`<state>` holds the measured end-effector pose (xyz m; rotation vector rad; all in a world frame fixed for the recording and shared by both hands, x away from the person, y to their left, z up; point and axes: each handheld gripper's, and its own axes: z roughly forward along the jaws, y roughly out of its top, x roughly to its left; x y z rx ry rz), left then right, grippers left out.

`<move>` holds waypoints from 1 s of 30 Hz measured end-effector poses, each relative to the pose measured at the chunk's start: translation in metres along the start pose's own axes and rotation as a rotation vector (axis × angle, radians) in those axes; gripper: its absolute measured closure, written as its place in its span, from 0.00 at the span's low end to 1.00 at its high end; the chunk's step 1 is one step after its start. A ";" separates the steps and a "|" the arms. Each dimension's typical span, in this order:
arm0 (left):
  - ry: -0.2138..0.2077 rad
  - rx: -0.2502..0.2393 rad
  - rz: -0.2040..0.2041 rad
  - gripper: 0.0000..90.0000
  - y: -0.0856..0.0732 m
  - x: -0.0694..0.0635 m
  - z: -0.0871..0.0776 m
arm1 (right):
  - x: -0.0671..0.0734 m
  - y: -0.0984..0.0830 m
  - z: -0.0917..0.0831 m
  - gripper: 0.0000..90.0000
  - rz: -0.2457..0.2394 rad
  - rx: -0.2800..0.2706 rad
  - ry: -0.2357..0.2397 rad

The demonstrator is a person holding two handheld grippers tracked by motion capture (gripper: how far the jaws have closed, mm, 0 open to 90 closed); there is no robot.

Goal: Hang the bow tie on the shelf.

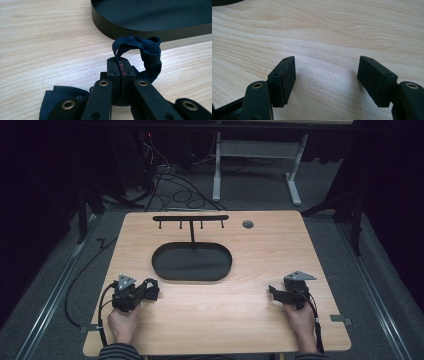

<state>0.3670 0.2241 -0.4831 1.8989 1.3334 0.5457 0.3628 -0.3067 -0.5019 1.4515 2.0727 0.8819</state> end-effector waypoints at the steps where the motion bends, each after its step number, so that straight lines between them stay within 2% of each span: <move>1: -0.002 -0.005 -0.003 0.99 0.000 0.000 -0.001 | 0.000 0.000 0.000 0.36 0.000 0.000 0.000; 8: -0.008 -0.020 -0.008 0.99 0.002 0.000 -0.006 | 0.000 0.000 0.000 0.36 0.000 0.000 0.000; 15: -0.019 -0.039 0.003 0.99 0.008 -0.001 -0.014 | 0.000 0.000 0.000 0.36 0.000 0.001 0.000; 21: -0.039 -0.054 -0.004 0.99 0.013 -0.002 -0.021 | 0.000 0.000 0.000 0.36 -0.002 0.001 0.000; 30: -0.075 -0.090 0.012 0.99 0.025 -0.008 -0.033 | 0.000 0.000 0.000 0.36 -0.002 0.001 0.000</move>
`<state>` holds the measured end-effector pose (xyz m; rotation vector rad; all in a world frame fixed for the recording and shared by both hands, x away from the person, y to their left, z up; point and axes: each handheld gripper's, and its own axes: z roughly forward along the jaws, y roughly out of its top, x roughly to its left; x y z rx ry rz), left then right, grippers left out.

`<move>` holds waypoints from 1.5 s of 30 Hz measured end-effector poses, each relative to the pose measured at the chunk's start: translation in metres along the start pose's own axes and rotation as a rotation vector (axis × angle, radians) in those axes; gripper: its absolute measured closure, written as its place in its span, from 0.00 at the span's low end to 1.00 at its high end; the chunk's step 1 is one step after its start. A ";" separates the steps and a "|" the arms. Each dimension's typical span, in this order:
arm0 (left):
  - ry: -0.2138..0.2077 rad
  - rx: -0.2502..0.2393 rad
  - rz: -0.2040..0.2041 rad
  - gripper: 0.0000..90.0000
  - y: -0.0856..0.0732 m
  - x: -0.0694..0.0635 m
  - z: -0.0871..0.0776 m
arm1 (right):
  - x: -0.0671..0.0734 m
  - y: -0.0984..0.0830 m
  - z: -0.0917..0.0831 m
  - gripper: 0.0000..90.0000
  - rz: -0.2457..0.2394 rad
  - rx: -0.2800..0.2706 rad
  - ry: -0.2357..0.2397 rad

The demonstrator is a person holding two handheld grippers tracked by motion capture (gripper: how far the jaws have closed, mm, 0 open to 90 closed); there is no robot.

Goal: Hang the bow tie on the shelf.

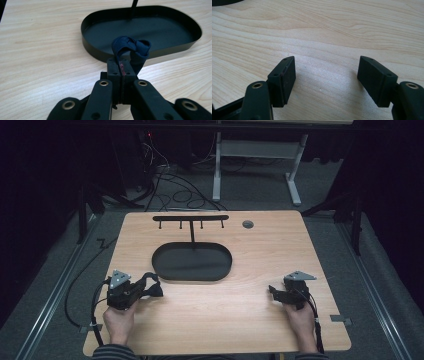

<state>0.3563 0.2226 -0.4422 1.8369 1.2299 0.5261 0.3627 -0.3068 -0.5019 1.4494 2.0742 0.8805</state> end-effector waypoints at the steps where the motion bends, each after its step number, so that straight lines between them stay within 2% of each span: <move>1: -0.003 -0.003 0.002 0.99 0.002 -0.001 -0.001 | 0.000 0.000 0.000 0.36 0.000 0.000 0.000; 3: -0.010 -0.008 0.020 0.99 0.008 -0.003 -0.002 | 0.000 0.000 0.000 0.36 0.000 0.000 0.000; 12: -0.036 -0.032 0.037 0.99 0.024 -0.007 -0.006 | 0.000 0.000 0.000 0.36 0.003 0.000 0.002; 21: -0.058 -0.027 0.071 0.99 0.036 -0.014 -0.005 | -0.001 0.000 0.000 0.36 0.003 -0.001 0.004; 34: -0.074 -0.054 0.103 0.99 0.056 -0.020 -0.008 | -0.001 0.000 0.000 0.36 0.004 0.000 0.006; 45: -0.069 -0.073 0.133 0.99 0.075 -0.023 -0.010 | -0.001 0.000 0.000 0.36 0.005 0.000 0.007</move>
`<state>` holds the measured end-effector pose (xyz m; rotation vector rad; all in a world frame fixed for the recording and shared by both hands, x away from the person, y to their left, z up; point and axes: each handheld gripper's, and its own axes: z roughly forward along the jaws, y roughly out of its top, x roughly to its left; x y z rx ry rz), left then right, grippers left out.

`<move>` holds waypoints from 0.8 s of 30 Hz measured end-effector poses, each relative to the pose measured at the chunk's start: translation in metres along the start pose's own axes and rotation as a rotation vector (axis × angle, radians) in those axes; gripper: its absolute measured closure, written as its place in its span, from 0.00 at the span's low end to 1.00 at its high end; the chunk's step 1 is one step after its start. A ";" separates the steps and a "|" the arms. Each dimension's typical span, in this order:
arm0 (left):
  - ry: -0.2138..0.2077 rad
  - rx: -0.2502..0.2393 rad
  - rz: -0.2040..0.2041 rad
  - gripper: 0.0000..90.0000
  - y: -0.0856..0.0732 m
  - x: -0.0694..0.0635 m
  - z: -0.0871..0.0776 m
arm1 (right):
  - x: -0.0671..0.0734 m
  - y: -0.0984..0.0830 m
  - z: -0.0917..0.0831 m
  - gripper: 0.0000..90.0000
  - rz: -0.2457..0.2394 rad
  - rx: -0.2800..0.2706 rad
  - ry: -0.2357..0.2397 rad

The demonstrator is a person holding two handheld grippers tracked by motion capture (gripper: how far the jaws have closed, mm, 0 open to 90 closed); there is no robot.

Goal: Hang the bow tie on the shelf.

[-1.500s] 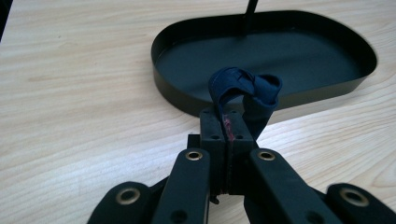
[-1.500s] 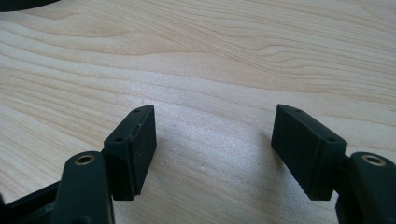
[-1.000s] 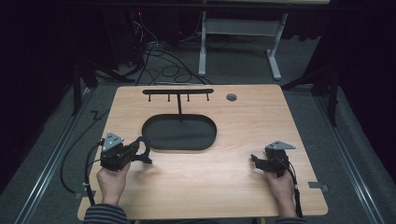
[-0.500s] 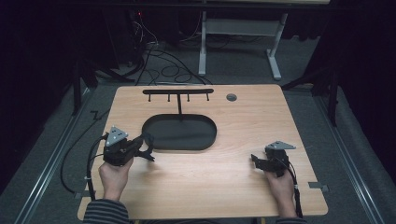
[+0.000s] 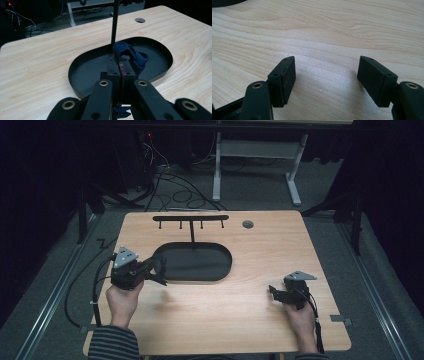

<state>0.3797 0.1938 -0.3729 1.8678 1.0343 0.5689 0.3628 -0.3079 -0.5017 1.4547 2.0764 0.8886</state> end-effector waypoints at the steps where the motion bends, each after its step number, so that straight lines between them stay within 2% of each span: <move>1: 0.002 0.001 0.005 0.99 0.003 0.000 0.001 | 0.000 0.000 0.000 0.36 0.001 0.000 0.000; 12: -0.006 -0.011 0.007 0.99 0.021 0.005 0.006 | 0.000 0.000 0.000 0.36 0.002 0.001 0.001; 16: -0.012 -0.016 -0.017 0.99 0.028 0.012 0.009 | -0.001 0.000 0.000 0.36 0.001 -0.003 0.003; 24: -0.014 -0.014 -0.023 0.99 0.034 0.014 0.012 | 0.000 0.000 0.000 0.36 -0.001 -0.003 0.003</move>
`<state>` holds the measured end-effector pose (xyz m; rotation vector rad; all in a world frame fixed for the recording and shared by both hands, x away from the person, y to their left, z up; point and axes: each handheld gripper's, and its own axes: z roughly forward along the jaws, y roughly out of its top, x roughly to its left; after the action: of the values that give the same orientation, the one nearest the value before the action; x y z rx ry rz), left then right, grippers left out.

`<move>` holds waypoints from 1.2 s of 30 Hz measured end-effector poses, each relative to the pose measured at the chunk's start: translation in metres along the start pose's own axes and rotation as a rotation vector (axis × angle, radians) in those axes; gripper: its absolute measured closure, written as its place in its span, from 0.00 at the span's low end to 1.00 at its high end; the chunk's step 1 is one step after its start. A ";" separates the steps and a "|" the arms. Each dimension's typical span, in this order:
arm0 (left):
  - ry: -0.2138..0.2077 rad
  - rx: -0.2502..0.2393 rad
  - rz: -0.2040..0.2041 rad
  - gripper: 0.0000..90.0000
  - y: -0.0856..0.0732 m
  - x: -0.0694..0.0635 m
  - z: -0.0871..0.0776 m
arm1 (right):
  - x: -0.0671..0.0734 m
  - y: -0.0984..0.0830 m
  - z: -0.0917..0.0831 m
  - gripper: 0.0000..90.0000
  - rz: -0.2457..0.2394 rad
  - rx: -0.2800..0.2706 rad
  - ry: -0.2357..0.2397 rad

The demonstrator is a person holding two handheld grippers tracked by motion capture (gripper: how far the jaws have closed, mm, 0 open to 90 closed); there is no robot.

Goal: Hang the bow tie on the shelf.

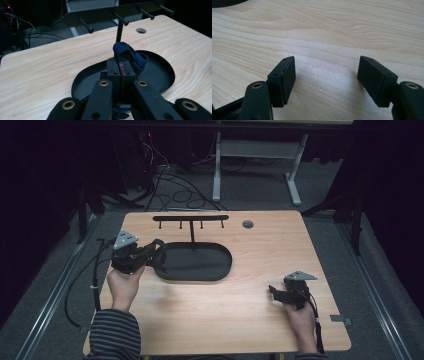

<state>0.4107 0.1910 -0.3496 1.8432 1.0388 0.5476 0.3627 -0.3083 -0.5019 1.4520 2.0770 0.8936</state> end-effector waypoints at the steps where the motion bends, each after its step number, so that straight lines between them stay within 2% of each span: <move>1: 0.002 0.002 0.000 0.99 0.001 0.001 0.001 | 0.000 0.000 0.000 0.36 0.000 0.000 0.000; 17: 0.037 0.016 0.025 0.99 0.025 0.006 0.010 | 0.000 0.000 0.000 0.36 -0.002 0.002 0.000; 33: 0.065 0.035 0.013 0.99 0.041 0.014 0.028 | 0.000 0.000 0.000 0.36 -0.003 0.002 0.000; 36: 0.070 0.036 -0.002 0.99 0.042 0.018 0.032 | 0.000 0.000 0.000 0.36 -0.004 0.004 -0.001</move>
<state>0.4616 0.1804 -0.3293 1.8658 1.1036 0.5990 0.3625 -0.3081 -0.5017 1.4496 2.0811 0.8870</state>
